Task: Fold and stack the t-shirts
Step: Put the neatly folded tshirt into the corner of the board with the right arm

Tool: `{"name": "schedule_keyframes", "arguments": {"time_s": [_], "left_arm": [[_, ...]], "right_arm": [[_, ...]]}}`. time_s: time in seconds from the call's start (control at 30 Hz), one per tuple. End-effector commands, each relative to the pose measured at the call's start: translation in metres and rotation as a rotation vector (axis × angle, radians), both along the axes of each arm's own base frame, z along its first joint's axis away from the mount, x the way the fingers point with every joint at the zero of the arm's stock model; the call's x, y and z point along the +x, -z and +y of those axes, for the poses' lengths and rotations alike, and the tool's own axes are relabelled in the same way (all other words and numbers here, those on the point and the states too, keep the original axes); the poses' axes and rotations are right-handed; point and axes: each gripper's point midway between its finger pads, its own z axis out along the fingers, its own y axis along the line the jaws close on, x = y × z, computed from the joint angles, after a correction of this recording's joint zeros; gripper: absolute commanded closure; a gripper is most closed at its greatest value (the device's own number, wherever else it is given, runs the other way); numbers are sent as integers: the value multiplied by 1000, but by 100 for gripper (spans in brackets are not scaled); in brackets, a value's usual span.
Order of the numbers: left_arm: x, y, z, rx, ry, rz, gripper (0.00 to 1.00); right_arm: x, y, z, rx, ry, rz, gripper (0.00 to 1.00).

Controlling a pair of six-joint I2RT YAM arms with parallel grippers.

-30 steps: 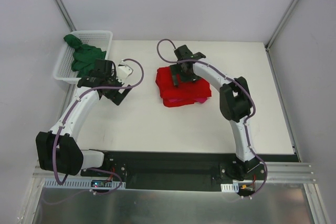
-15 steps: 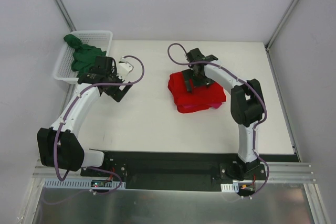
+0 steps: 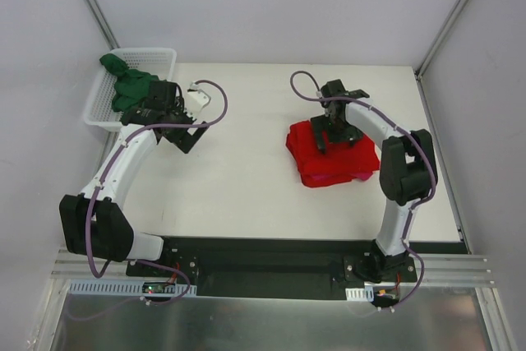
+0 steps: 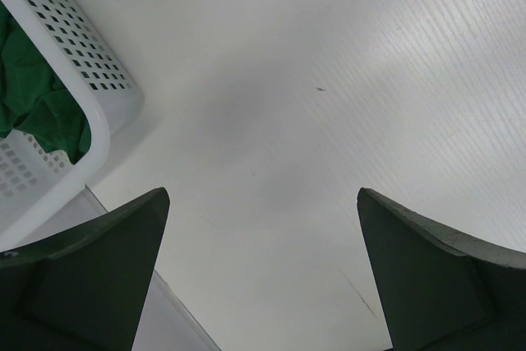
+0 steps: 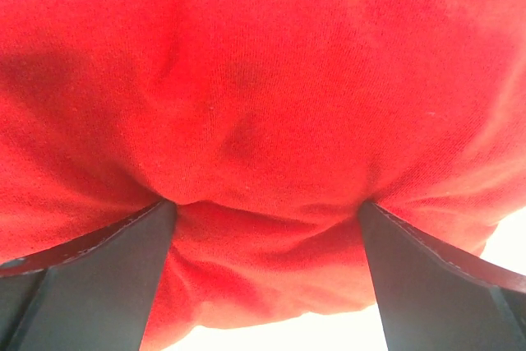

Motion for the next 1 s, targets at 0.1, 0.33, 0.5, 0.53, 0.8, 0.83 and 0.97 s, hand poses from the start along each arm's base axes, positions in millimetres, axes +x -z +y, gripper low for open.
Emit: {"name": "schedule_keyframes", "arguments": {"time_s": [0.1, 0.33, 0.5, 0.53, 0.8, 0.83, 0.97], "left_arm": [[8, -13, -5, -33, 12, -25, 1], [13, -15, -10, -30, 34, -28, 1], [17, -17, -16, -29, 47, -31, 1], [17, -17, -16, -29, 48, -31, 1], [15, -10, -22, -30, 58, -11, 1], [15, -8, -23, -28, 60, -7, 1], [14, -5, -28, -27, 72, 3, 1]], "right_arm": [[-15, -9, -45, -42, 32, 43, 4], [-29, -4, -72, -25, 32, 128, 4], [-42, -4, -90, -23, 30, 161, 4], [-48, -2, -95, -20, 40, 174, 4], [-78, -2, -126, -8, 72, 190, 4], [-80, -2, -131, -6, 86, 191, 4], [-91, -2, -146, 9, 116, 190, 4]]}}
